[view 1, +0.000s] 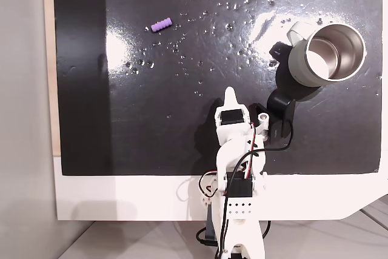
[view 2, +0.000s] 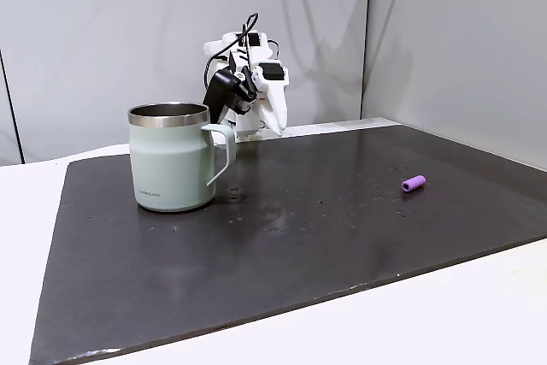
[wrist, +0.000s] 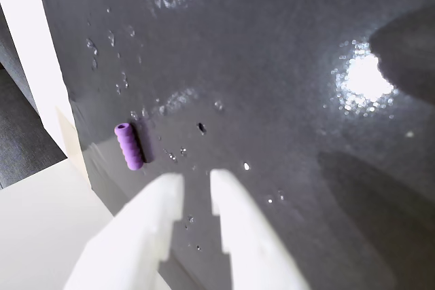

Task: Grasp a pengrip and put it in the cup.

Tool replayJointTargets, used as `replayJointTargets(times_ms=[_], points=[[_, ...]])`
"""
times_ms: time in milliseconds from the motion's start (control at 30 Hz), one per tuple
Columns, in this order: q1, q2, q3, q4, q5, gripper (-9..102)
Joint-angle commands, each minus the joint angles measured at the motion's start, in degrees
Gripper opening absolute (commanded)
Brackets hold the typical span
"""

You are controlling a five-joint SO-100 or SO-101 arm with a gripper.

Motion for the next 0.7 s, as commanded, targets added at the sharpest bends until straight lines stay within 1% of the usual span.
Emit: replayJointTargets(times_ms=[0, 500, 667], points=[[-2.72, 0.88, -0.35, 0.62, -5.36, 0], [-2.72, 0.88, -0.35, 0.62, -5.27, 0], [-1.41, 0.88, -0.35, 0.62, -5.36, 0]])
